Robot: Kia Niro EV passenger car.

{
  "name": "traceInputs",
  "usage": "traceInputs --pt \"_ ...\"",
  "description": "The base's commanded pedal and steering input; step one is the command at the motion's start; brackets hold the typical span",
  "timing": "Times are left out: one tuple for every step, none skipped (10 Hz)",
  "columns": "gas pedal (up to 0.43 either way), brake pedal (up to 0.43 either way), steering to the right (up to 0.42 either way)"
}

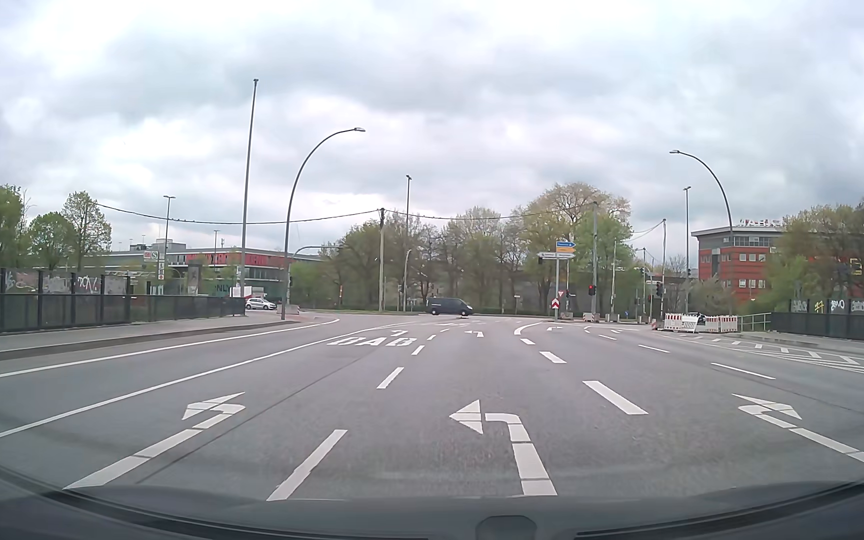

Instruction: Follow the waypoints while adhering to traffic rules and regulations

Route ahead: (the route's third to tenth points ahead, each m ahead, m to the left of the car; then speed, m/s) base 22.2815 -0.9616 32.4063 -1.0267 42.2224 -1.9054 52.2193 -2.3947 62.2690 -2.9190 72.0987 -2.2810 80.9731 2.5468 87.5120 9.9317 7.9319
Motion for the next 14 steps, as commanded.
traceInputs --pt "0.087 0.000 0.011" --pt "0.087 0.000 0.009" --pt "0.087 0.000 0.007" --pt "0.087 0.000 0.006" --pt "0.087 0.000 0.006" --pt "0.087 0.000 0.006" --pt "0.087 0.006 0.006" --pt "0.087 0.006 0.006" --pt "0.087 0.000 0.006" --pt "0.087 0.000 0.006" --pt "0.087 0.006 0.006" --pt "0.087 0.000 0.006" --pt "0.087 0.006 0.008" --pt "0.087 0.000 0.010"
